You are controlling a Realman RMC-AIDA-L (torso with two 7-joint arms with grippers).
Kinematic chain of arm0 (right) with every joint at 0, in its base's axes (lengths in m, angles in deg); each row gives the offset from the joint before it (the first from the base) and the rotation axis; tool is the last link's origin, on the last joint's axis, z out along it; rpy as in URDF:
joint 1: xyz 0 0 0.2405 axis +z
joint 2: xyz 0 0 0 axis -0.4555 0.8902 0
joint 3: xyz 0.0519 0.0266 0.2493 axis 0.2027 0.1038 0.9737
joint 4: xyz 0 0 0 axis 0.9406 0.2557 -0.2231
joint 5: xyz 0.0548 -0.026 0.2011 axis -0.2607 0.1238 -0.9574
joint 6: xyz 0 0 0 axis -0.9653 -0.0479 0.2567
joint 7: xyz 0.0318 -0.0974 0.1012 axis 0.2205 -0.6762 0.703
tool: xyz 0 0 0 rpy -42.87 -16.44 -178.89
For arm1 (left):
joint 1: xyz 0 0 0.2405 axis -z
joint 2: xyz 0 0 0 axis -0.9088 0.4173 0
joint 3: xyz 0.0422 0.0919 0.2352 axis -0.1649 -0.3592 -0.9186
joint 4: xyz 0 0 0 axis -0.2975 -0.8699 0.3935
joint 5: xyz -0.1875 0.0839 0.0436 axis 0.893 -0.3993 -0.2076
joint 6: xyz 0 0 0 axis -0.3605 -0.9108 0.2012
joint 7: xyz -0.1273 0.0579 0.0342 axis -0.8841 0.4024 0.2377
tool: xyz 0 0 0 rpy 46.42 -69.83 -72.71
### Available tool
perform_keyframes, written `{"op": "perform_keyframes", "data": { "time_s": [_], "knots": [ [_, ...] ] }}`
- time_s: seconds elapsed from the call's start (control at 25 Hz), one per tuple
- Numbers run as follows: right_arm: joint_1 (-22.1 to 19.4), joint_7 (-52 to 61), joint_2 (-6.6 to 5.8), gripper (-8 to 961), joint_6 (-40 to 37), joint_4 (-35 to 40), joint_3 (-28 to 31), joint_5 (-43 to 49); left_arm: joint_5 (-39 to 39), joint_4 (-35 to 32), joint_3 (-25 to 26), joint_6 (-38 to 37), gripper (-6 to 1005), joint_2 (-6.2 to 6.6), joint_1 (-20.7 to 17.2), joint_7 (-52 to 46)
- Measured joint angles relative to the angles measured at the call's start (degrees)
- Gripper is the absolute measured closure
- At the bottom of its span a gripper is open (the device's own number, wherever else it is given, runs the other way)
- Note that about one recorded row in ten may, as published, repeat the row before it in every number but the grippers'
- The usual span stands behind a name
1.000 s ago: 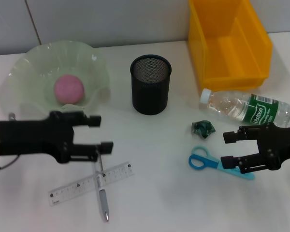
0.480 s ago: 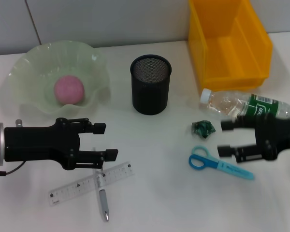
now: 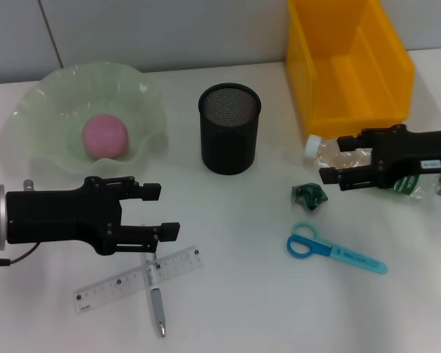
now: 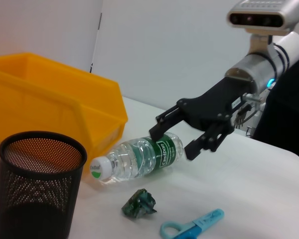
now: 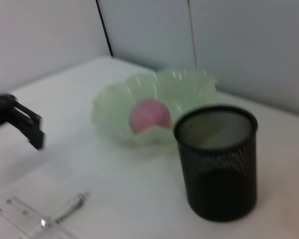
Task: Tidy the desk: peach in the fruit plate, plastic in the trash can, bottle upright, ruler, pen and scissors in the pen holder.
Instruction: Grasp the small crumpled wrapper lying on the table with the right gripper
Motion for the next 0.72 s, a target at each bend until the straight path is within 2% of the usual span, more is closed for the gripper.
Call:
{"op": "perform_keyframes", "data": {
  "time_s": [0.24,0.52,0.72],
  "knots": [
    [4.1,7.8,-0.15,270,1.2,0.8,-1.3,6.3,0.1,0.2,0.1,0.0,193,0.00,0.0,-0.3],
    [10.1,20.4,-1.50,275,0.8,1.9,-7.9,15.5,0.1,0.2,0.6,-0.3,193,0.00,0.1,-0.6],
    [14.2,24.7,-1.46,278,1.0,0.6,-10.0,22.2,0.3,0.2,0.8,-0.3,193,0.00,0.1,-0.7]
  ]
}}
